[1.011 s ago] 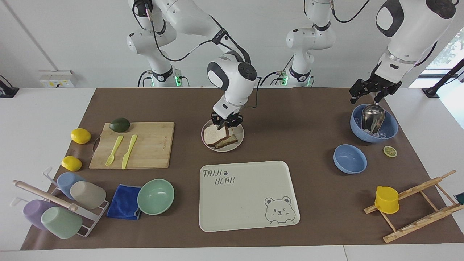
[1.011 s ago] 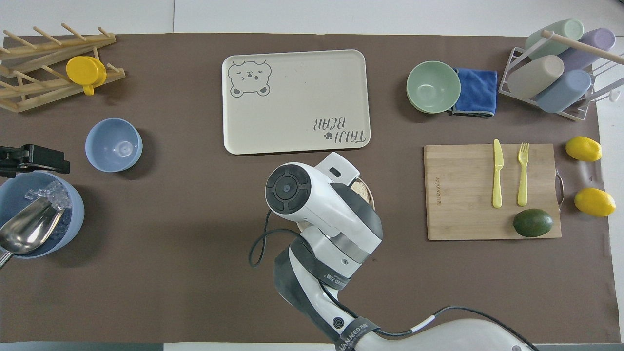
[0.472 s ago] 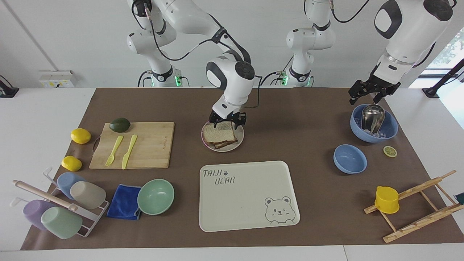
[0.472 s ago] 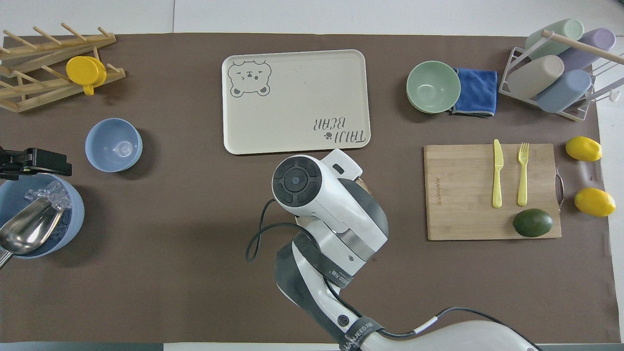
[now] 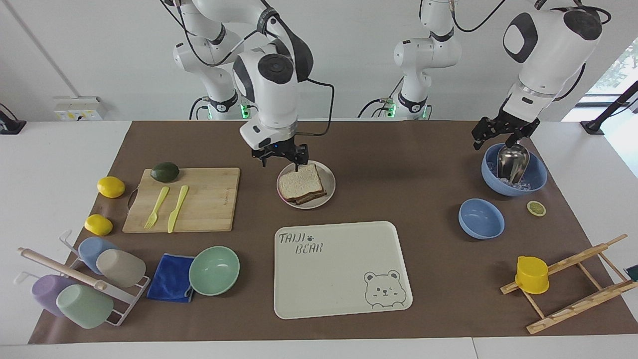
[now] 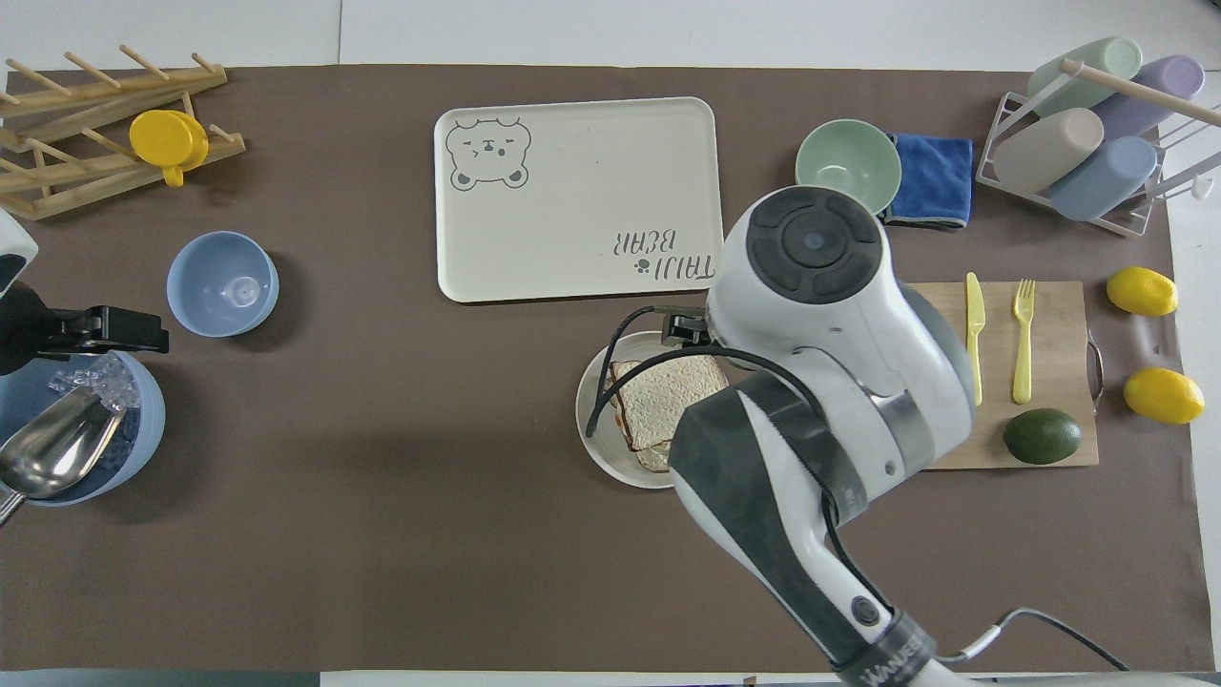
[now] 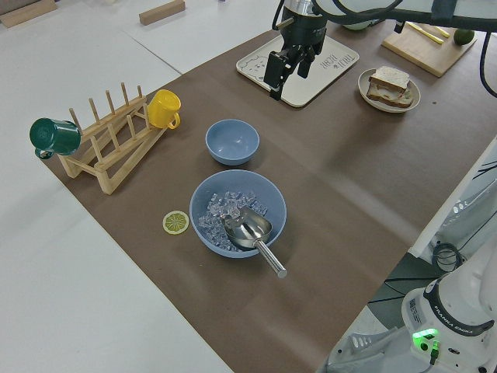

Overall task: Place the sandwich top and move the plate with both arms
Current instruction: 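Lower the bread slice onto the egg and open the right gripper, then withdraw the right gripper while the left gripper reaches toward the plate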

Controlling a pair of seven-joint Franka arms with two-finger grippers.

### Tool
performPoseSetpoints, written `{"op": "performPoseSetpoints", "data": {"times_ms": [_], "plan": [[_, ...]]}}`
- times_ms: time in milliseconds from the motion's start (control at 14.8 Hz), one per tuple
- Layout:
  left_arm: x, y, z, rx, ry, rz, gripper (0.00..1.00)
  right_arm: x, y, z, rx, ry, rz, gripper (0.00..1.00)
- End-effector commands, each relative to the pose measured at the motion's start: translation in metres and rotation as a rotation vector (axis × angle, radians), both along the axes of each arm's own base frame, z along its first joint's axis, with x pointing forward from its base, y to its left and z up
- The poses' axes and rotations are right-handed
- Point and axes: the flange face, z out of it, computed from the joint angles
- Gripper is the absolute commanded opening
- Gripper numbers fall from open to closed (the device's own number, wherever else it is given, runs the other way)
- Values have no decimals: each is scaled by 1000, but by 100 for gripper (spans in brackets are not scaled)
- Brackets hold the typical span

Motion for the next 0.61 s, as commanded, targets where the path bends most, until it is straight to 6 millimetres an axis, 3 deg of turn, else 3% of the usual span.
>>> {"op": "performPoseSetpoints", "data": {"times_ms": [0, 270, 337, 539], "plan": [[-9, -41, -26, -17, -39, 59, 100, 7, -76, 23, 51, 53, -42, 100], [-6, -93, -62, -88, -14, 43, 100, -3, -187, 58, 66, 115, 15, 100], [-4, -106, -71, -105, -6, 34, 100, -9, -201, 67, 66, 116, 5, 100], [-4, -159, -99, -133, 9, 13, 100, -17, -215, 79, 68, 117, -8, 100]]}}
